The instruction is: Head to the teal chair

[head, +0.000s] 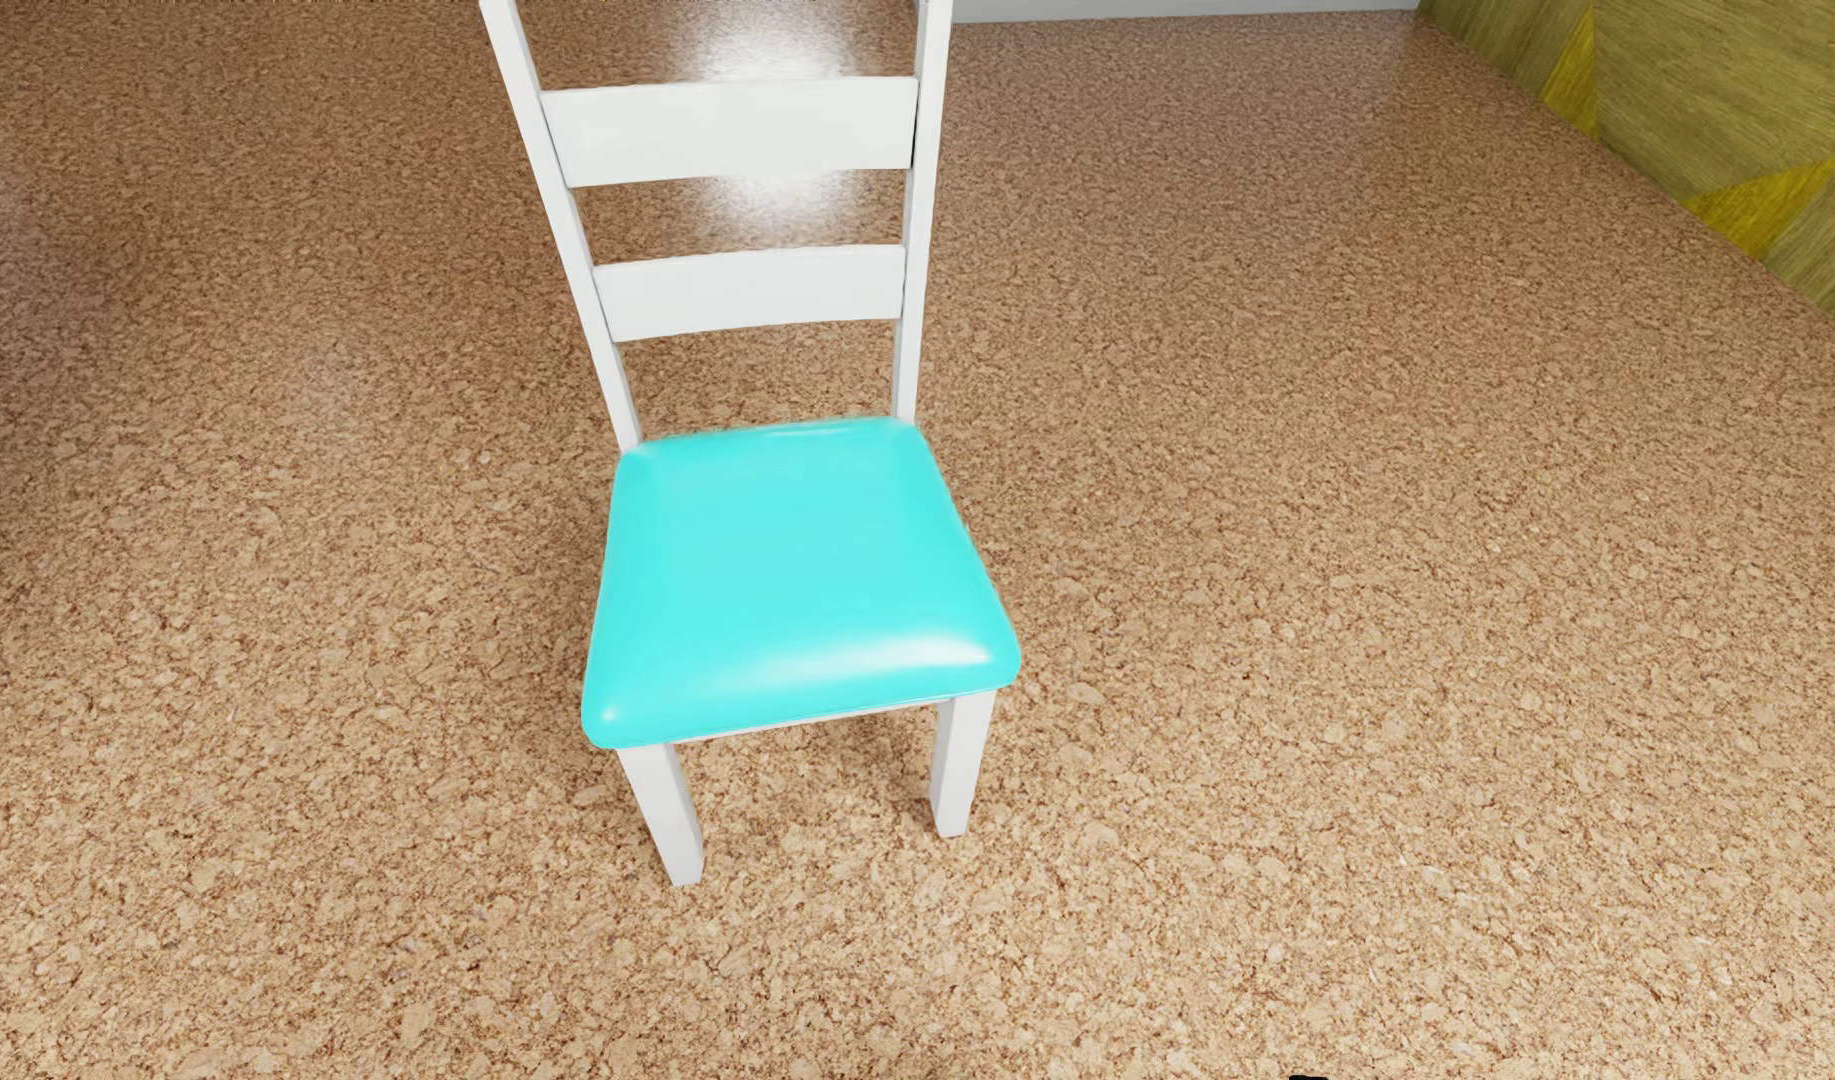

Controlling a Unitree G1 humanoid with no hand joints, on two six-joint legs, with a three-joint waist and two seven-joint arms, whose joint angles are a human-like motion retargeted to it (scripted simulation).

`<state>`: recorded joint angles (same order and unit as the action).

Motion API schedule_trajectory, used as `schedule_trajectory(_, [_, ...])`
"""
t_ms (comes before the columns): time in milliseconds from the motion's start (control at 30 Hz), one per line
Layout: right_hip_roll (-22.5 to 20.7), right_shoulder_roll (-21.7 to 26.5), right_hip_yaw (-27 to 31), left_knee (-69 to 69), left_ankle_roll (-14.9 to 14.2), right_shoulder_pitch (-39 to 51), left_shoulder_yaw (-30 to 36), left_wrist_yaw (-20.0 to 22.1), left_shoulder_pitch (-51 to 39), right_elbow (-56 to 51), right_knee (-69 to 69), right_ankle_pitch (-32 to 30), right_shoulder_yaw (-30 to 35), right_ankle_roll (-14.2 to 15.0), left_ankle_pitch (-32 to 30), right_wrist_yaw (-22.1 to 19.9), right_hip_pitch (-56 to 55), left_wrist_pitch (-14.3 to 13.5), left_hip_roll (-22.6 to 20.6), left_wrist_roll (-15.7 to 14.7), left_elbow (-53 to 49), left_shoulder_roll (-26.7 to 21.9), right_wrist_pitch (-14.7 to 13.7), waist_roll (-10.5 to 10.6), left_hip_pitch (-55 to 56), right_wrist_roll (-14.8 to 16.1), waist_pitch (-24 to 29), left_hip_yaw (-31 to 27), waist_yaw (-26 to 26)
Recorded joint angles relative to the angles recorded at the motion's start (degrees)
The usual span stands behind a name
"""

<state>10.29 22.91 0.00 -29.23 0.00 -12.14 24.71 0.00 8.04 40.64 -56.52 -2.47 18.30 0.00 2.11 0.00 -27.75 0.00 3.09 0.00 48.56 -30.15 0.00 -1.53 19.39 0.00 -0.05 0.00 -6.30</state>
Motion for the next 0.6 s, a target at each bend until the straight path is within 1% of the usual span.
schedule_trajectory(67, [-1.93,0.15,0.0,1.38,0.0,-0.6,-2.78,0.0,-2.42,0.94,17.45,-0.18,1.15,0.0,2.31,0.0,3.69,0.0,-0.09,0.0,-2.27,-1.4,0.0,0.62,-1.35,0.0,-0.92,0.0,-1.31])
schedule_trajectory(100, [-2.39,-0.06,0.0,2.08,0.0,-0.98,-3.45,0.0,-3.61,2.41,23.88,0.6,1.91,0.0,4.12,0.0,5.81,0.0,-0.44,0.0,-3.86,-2.13,0.0,0.26,-2.35,0.0,-1.51,0.0,-1.35])
schedule_trajectory(167, [-2.04,-0.86,0.0,2.52,0.0,-1.49,-3.71,0.0,-5.85,6.94,29.15,-0.94,4.48,0.0,10.92,0.0,8.27,0.0,-1.08,0.0,-7.14,-3.2,0.0,-1.6,-5.98,0.0,-3.12,0.0,0.65])
schedule_trajectory(200, [-1.93,-1.28,0.0,1.11,0.0,-1.53,-3.54,0.0,-6.88,9.5,30.0,-1.9,6.71,0.0,13.34,0.0,8.62,0.0,-1.16,0.0,-8.99,-3.76,0.0,-3.0,-8.98,0.0,-4.09,0.0,2.9])
schedule_trajectory(267, [-0.91,-2.0,0.0,0.54,0.0,-0.43,-5.77,0.0,-6.29,14.24,29.68,-1.78,12.47,0.0,14.71,0.0,9.44,0.0,-1.34,0.0,-9.76,-1.79,0.0,-4.49,-9.87,0.0,-4.7,0.0,6.95])
schedule_trajectory(333, [-1.38,-1.74,0.0,2.4,0.0,0.75,-7.6,0.0,-2.9,15.5,29.85,-0.55,13.07,0.0,15.07,0.0,11.49,0.0,-1.24,0.0,-5.84,3.21,0.0,-3.25,-8.88,0.0,-5.26,0.0,7.08])
schedule_trajectory(367, [-1.72,-1.51,0.0,2.92,0.0,1.06,-6.53,0.0,-1.14,14.71,30.17,0.68,11.81,0.0,14.88,0.0,12.59,0.0,-1.15,0.0,-3.22,5.49,0.0,-2.68,-9.11,0.0,-5.45,0.0,6.93])
schedule_trajectory(400, [-1.94,-1.25,0.0,3.07,0.0,1.17,-3.99,0.0,0.52,13.12,30.49,2.08,9.87,0.0,14.98,0.0,13.59,0.0,-1.03,0.0,-0.43,7.44,0.0,-2.28,-9.54,0.0,-5.56,0.0,6.94])
schedule_trajectory(500, [-1.94,-1.57,0.0,2.94,0.0,2.69,7.87,0.0,4.51,8.01,30.52,4.58,4.53,0.0,16.54,0.0,15.34,0.0,-0.74,0.0,7.36,11.22,0.0,-1.94,-11.33,0.0,-5.75,0.0,6.53])
schedule_trajectory(533, [-2.1,-1.91,0.0,2.98,0.0,3.45,9.64,0.0,5.88,7.14,30.11,5.42,3.3,0.0,16.97,0.0,15.49,0.0,-0.56,0.0,9.82,12.29,0.0,-1.73,-11.87,0.0,-5.74,0.0,6.09])
schedule_trajectory(600, [-2.38,-2.14,0.0,3.19,0.0,3.96,8.21,0.0,8.44,5.29,29.59,7.08,2.11,0.0,17.24,0.0,16.17,0.0,-0.24,0.0,11.48,13.18,0.0,-1.25,-12.53,0.0,-5.62,0.0,5.79])
